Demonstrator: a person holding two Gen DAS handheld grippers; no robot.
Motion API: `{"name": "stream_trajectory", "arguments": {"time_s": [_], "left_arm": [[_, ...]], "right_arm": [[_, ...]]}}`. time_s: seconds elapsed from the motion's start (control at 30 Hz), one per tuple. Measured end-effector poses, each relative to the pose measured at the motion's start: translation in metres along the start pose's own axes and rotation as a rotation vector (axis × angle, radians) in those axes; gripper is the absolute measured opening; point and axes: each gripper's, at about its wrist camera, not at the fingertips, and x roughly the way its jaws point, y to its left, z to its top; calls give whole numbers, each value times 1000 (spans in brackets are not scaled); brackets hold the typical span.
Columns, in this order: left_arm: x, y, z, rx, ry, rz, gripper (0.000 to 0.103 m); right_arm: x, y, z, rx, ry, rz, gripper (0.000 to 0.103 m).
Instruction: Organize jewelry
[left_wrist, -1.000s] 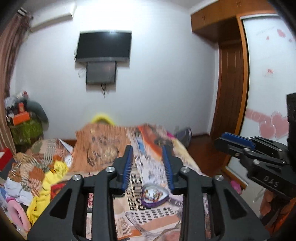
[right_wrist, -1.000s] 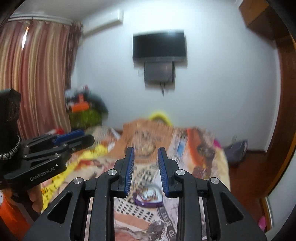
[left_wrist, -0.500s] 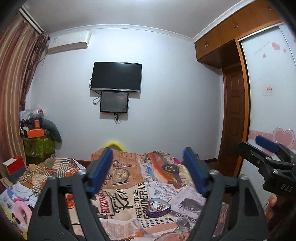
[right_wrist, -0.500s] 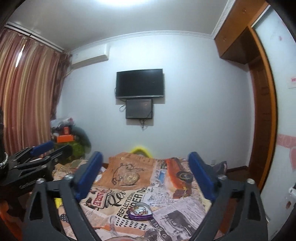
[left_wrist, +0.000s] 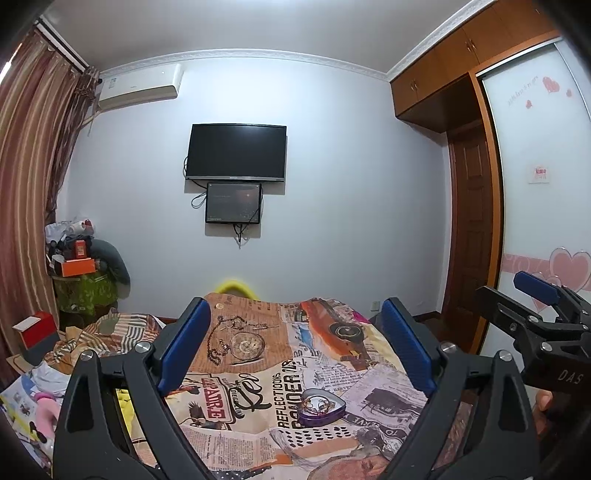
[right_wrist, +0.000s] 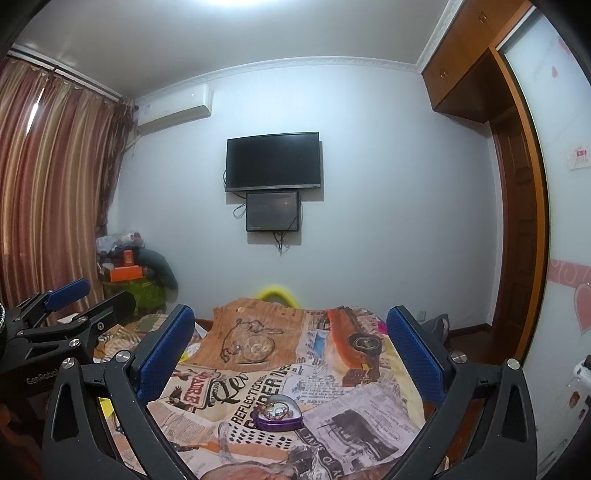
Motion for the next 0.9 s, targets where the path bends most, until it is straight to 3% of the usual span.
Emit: {"name": "stream_trajectory", "arguments": {"time_s": [0.9], "left_arm": [[14,-5,-6,-4,45,-8,98]], "right_arm": [[-2,-8,0,18,42,14,103]]}}
